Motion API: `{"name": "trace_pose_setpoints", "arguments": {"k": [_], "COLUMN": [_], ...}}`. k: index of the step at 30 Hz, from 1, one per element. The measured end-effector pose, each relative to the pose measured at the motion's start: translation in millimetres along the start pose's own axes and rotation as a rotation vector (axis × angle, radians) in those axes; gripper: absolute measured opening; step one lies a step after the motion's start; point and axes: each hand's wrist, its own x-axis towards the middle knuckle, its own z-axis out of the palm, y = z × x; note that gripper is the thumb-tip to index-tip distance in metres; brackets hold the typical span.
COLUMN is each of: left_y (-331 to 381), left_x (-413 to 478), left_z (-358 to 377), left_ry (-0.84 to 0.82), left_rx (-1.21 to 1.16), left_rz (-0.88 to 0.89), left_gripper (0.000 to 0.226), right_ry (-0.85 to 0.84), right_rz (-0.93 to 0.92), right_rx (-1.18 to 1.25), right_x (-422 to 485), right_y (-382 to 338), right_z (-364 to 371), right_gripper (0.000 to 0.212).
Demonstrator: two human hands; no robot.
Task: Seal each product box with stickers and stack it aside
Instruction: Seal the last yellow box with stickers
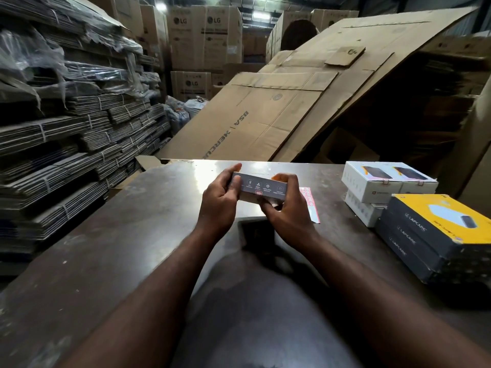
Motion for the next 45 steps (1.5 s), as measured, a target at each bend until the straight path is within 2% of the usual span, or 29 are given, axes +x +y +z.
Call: {"name": "trace_pose_setpoints", "arguments": {"k": [3, 5, 8, 11, 19, 22, 25, 27, 31, 35, 37, 41, 45], "left_y": [3, 3, -1, -3, -14, -15, -14, -15, -23, -22, -18, -13, -11], "left_x": [-2, -2, 0, 1, 3, 5, 8, 9, 13, 16, 15, 15, 16], "left_z": [-1, -4, -7, -7, -7, -9, -12, -13, -12, -9, -8, -6, -8], "left_ry": [-0.005, -0.005, -0.007, -0.053, -0.32, -0.292, -0.188, -0.127, -0.093, -0.124, -0.109, -0.012, -0.006], "left_rx": [0.072, 0.153, 0.229, 0.273, 0.214, 0.069, -0.077, -0.145, -0.264, -0.344, -0.391, -0.529, -0.625], "left_rz": [0.075, 0.135, 0.17, 0.17, -0.031, -0.127, -0.247, -0.336, -0.508, -0.534, -0.554, -0.611, -0.681], "left_gripper": [0.043, 0.047, 0.061, 0.059, 0.068, 0.072, 0.067, 0.061, 0.049, 0.022, 0.011, 0.014, 0.007], "right_ry": [0.038, 0.079, 0.141, 0.136, 0.206, 0.157, 0.069, 0.004, -0.05, -0.058, -0.096, -0.238, -0.234], "right_rz": [0.019, 0.051, 0.13, 0.228, 0.486, 0.566, 0.609, 0.585, 0.419, 0.249, 0.175, 0.034, -0.035], "right_rx": [0.054, 0.104, 0.22, 0.361, 0.562, 0.613, 0.564, 0.463, 0.068, -0.207, -0.244, -0.265, -0.26], "right_x": [1, 1, 5, 8, 18, 18, 15, 11, 8, 8, 5, -5, -7], "right_y": [-2, -5, -13, -18, -7, 1, 5, 3, 6, 5, 2, 0, 4], "right_z": [-3, -5, -7, -10, -19, -19, -17, -12, 1, 1, 2, 9, 9], "right_gripper": [0.055, 0.059, 0.056, 0.05, 0.049, 0.058, 0.061, 0.069, 0.092, 0.065, 0.059, 0.06, 0.062]}}
